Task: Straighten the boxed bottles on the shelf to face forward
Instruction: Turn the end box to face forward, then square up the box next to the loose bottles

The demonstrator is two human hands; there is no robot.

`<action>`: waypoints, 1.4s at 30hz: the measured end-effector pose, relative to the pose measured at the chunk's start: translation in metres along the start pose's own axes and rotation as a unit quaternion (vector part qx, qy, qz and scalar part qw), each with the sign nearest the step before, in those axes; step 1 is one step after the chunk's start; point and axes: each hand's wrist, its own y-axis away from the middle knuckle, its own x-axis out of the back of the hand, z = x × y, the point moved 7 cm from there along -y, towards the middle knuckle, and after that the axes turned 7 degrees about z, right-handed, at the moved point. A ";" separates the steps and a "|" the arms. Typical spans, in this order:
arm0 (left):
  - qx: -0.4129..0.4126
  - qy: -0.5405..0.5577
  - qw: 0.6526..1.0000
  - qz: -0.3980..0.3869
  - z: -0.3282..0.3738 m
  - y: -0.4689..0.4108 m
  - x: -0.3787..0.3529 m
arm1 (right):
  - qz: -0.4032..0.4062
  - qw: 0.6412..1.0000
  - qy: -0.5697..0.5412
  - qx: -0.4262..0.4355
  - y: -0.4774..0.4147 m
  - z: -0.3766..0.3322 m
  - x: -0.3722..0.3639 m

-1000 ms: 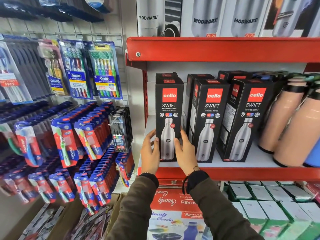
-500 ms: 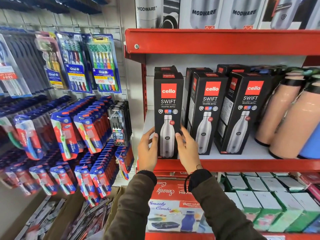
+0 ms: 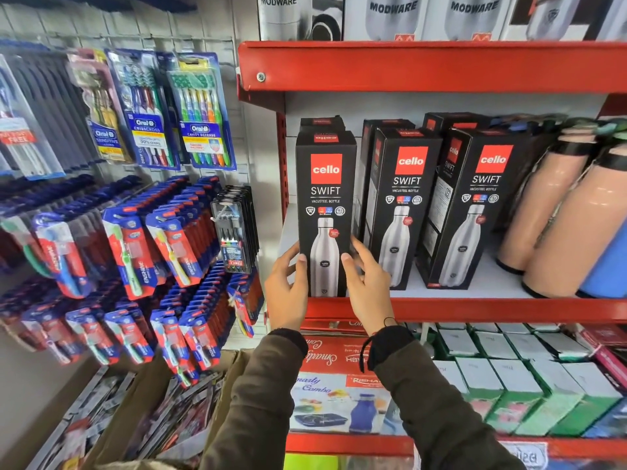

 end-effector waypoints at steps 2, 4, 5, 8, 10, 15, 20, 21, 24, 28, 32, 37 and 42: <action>-0.005 0.000 1.000 0.014 0.000 0.005 -0.002 | -0.004 1.000 -0.008 -0.009 0.000 0.002 0.004; -0.021 -0.017 0.998 0.058 0.000 0.013 -0.003 | 0.004 1.000 -0.018 -0.019 0.001 0.004 0.013; -0.033 -0.030 0.995 0.086 0.001 0.017 -0.002 | 0.018 0.999 -0.026 -0.017 0.001 0.004 0.020; -0.104 -0.038 0.985 0.129 0.016 0.030 -0.010 | 0.087 0.996 -0.035 0.008 -0.002 0.003 0.052; -0.147 -0.037 0.981 0.122 0.029 0.038 -0.024 | 0.128 0.991 -0.043 0.023 -0.007 0.003 0.074; -0.173 -0.032 0.984 0.018 0.052 0.057 -0.081 | 0.140 0.990 -0.021 0.009 -0.022 0.015 0.106; -0.103 -0.015 0.990 -0.091 0.049 0.062 -0.130 | 0.038 0.998 0.010 -0.045 -0.039 0.037 0.100; -0.073 -0.012 0.993 -0.096 0.045 0.061 -0.137 | 0.025 0.998 0.007 -0.062 -0.042 0.042 0.098; 0.045 0.008 0.995 -0.087 0.027 0.051 -0.151 | 0.005 0.994 0.000 -0.108 -0.051 0.056 0.093; 0.206 0.017 0.977 -0.062 -0.002 0.042 -0.156 | -0.005 0.991 -0.008 -0.137 -0.056 0.071 0.090; 0.227 0.005 0.972 -0.052 -0.012 0.041 -0.154 | 0.002 0.991 -0.019 -0.133 -0.056 0.076 0.095; 0.215 -0.021 0.976 -0.035 -0.014 0.045 -0.148 | 0.002 0.992 -0.034 -0.123 -0.052 0.075 0.100; 0.180 -0.033 0.983 -0.023 -0.009 0.055 -0.139 | 0.001 0.991 -0.047 -0.125 -0.041 0.074 0.106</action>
